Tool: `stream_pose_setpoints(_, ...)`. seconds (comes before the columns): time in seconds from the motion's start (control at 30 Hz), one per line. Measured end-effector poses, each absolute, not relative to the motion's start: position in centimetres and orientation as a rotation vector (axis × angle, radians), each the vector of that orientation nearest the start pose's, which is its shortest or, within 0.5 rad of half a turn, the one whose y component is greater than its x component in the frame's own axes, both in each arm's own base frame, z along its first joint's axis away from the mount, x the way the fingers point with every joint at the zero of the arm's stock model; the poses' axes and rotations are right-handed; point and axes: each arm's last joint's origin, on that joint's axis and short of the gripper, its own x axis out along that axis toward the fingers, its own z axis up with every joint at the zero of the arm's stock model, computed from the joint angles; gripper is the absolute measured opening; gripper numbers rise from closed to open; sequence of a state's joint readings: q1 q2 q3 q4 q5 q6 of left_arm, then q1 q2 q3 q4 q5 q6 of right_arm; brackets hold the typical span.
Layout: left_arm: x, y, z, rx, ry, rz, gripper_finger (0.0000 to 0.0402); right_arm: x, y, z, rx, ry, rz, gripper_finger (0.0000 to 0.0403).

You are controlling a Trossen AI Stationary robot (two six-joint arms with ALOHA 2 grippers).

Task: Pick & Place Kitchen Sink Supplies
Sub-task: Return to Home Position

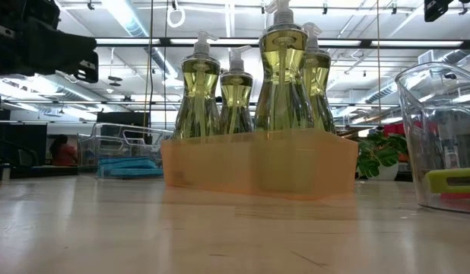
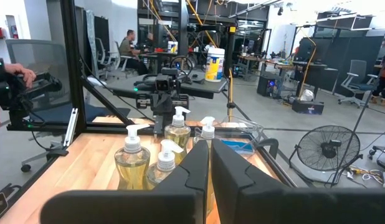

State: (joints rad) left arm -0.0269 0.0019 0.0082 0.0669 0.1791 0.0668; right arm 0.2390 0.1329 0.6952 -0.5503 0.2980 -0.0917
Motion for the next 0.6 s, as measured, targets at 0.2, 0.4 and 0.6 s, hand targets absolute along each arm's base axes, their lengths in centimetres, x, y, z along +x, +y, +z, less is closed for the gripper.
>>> stream_pose_setpoints(0.2,9.64,-0.76,17.19,0.099,-0.075,-0.199,0.0002,3.02,-0.14,32.10,-0.089,-0.009,-0.059,0.0021)
stream_pose_setpoints(0.4,9.65,-0.74,17.10,0.103,-0.066,-0.191,0.0002,3.03,-0.14,32.10,-0.089,-0.009,-0.059,0.0021)
stream_pose_setpoints(0.6,9.67,-0.64,17.04,0.101,-0.057,-0.158,0.0002,3.02,-0.14,32.10,-0.089,-0.009,-0.059,0.0021)
